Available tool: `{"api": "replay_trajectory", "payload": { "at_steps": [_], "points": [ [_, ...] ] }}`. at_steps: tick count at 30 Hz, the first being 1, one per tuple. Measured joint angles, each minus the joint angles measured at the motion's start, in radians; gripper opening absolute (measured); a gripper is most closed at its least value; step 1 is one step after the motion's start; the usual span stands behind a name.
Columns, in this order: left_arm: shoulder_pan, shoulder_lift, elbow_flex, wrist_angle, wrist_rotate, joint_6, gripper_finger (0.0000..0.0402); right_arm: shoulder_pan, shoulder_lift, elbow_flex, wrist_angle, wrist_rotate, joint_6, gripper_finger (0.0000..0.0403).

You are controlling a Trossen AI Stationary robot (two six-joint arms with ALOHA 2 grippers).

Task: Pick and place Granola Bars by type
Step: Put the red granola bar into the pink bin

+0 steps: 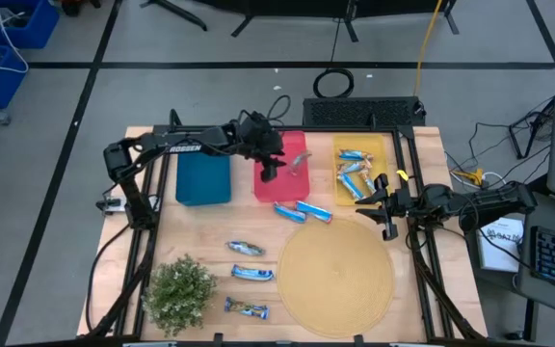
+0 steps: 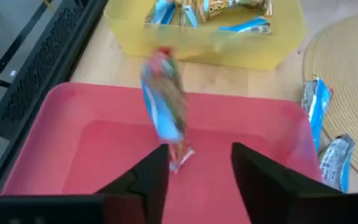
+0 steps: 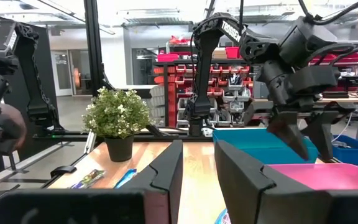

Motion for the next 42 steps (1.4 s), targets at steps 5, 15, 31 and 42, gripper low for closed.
{"api": "replay_trajectory", "payload": {
  "at_steps": [5, 15, 31, 42],
  "points": [
    [-0.077, 0.000, 0.000, -0.070, 0.071, 0.050, 0.0215, 0.000, 0.000, 0.000, 0.000, 0.000, 0.000, 0.0086],
    [-0.333, 0.027, 0.001, -0.070, -0.118, 0.131, 0.0196, 0.000, 0.000, 0.000, 0.001, 0.000, 0.000, 0.0086],
    [-0.413, 0.216, 0.000, -0.029, -0.291, 0.126, 0.0191, 0.000, 0.008, 0.000, -0.007, 0.000, 0.000, 0.0087],
    [-0.386, 0.223, 0.002, -0.053, -0.217, 0.130, 0.0171, 0.000, 0.008, 0.000, -0.007, 0.000, 0.000, 0.0087]
  ]
}}
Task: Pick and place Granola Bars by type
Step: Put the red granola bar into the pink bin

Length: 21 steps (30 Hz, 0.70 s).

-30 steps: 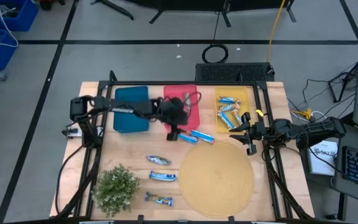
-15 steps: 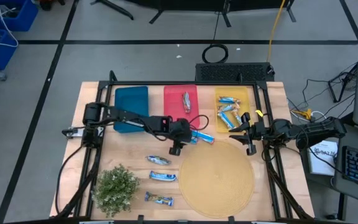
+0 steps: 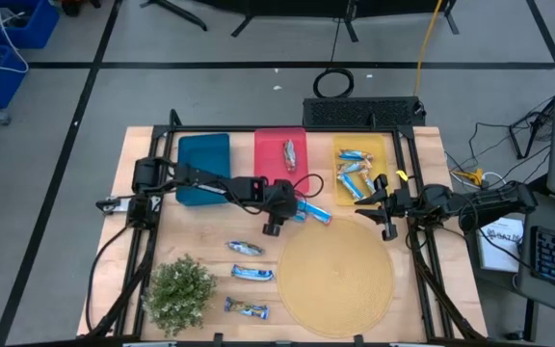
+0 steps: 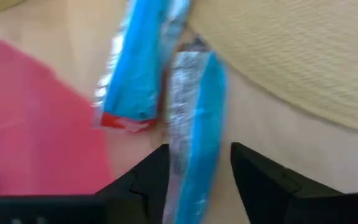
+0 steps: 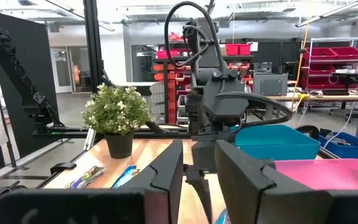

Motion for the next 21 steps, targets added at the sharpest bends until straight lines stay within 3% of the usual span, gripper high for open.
{"api": "replay_trajectory", "payload": {
  "at_steps": [7, 15, 21],
  "points": [
    [-0.027, 0.004, -0.002, -0.009, 0.065, 0.017, 0.0016, 0.000, 0.000, 0.000, 0.000, 0.000, 0.000, 0.0087],
    [-0.093, -0.025, -0.003, -0.015, -0.002, 0.036, 0.0003, 0.000, 0.000, 0.000, 0.000, 0.000, 0.000, 0.0086],
    [-0.133, -0.152, -0.003, -0.016, -0.036, 0.054, 0.0002, 0.000, 0.000, 0.000, 0.000, 0.000, 0.000, 0.0086]
  ]
}}
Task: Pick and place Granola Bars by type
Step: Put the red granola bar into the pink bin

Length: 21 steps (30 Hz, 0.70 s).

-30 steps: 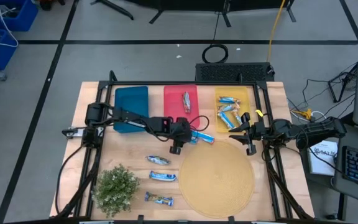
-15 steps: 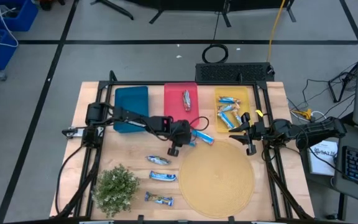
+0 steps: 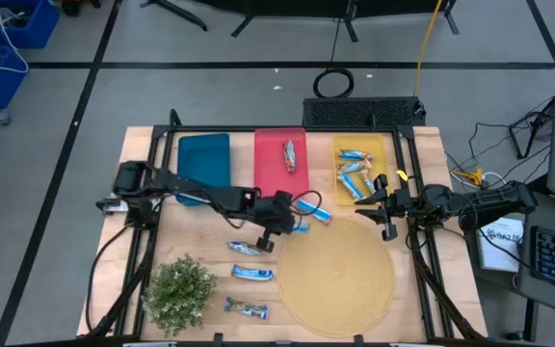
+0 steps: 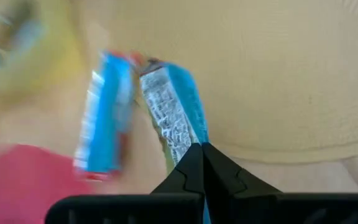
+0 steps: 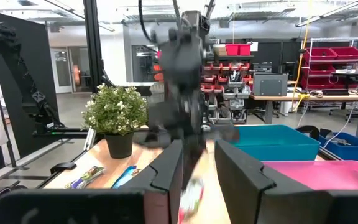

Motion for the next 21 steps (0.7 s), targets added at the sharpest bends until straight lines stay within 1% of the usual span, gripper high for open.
{"api": "replay_trajectory", "payload": {
  "at_steps": [2, 6, 8, 12, 14, 15, 19, 21],
  "points": [
    [-0.008, -0.061, 0.000, -0.009, -0.051, 0.028, 0.0002, 0.000, 0.000, 0.000, 0.000, 0.000, 0.000, 0.0087],
    [0.009, -0.169, 0.000, -0.063, -0.224, 0.074, 0.0001, 0.000, 0.000, 0.000, 0.000, 0.000, 0.000, 0.0086],
    [0.036, -0.215, 0.000, -0.080, -0.252, 0.089, 0.0001, 0.000, 0.000, 0.000, 0.000, 0.000, 0.000, 0.0087],
    [0.111, -0.271, 0.000, -0.078, -0.274, 0.123, 0.0001, 0.000, 0.000, 0.000, 0.000, 0.000, 0.000, 0.0086],
    [0.173, -0.273, 0.001, -0.078, -0.268, 0.123, 0.0001, 0.000, 0.000, 0.000, 0.000, 0.000, 0.000, 0.0087],
    [0.208, -0.270, 0.001, -0.084, -0.247, 0.121, 0.0001, 0.000, 0.000, 0.000, 0.000, 0.000, 0.000, 0.0087],
    [0.330, -0.245, 0.001, -0.085, -0.102, 0.072, 0.0001, 0.000, 0.000, 0.000, 0.000, 0.000, 0.000, 0.0087],
    [0.386, -0.223, 0.001, -0.093, -0.058, 0.031, 0.0002, 0.000, 0.000, 0.000, 0.000, 0.000, 0.000, 0.0087]
  ]
}}
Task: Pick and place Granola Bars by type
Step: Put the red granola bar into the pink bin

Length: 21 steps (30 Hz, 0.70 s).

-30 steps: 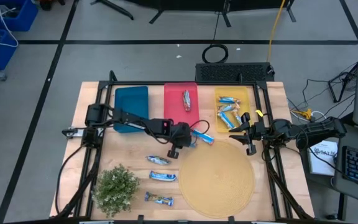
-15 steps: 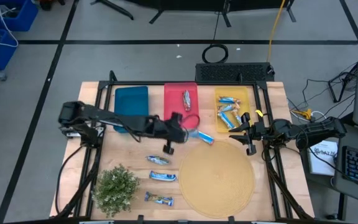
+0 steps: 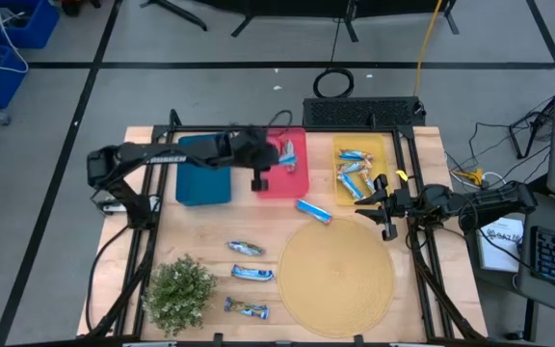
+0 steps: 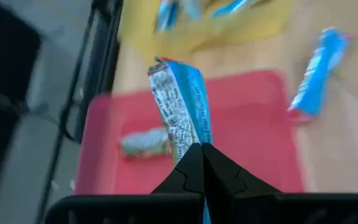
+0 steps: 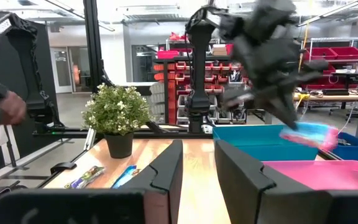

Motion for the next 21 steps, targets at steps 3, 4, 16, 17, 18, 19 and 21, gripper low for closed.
{"api": "replay_trajectory", "payload": {
  "at_steps": [3, 4, 16, 17, 18, 19, 21],
  "points": [
    [0.071, 0.038, 0.000, 0.020, 0.057, -0.070, 0.0012, 0.000, 0.000, 0.000, 0.000, 0.000, 0.000, 0.0086],
    [0.088, 0.048, 0.000, 0.017, 0.081, -0.085, 0.0016, 0.000, 0.000, 0.000, 0.000, 0.000, 0.000, 0.0087],
    [0.088, 0.156, 0.000, 0.024, 0.132, -0.094, 0.0060, 0.000, 0.000, 0.000, 0.000, 0.000, 0.000, 0.0087],
    [0.077, 0.156, 0.000, 0.026, 0.133, -0.094, 0.0073, 0.000, 0.000, 0.000, 0.000, 0.000, 0.000, 0.0087],
    [0.065, 0.155, 0.000, 0.040, 0.133, -0.105, 0.0087, 0.000, 0.000, 0.000, 0.000, 0.000, 0.000, 0.0087],
    [0.051, 0.155, 0.000, 0.060, 0.136, -0.121, 0.0102, 0.000, 0.000, 0.000, 0.001, 0.000, 0.000, 0.0086],
    [0.011, 0.154, 0.000, 0.094, 0.154, -0.137, 0.0135, 0.000, 0.000, 0.000, 0.000, 0.000, 0.000, 0.0086]
  ]
}}
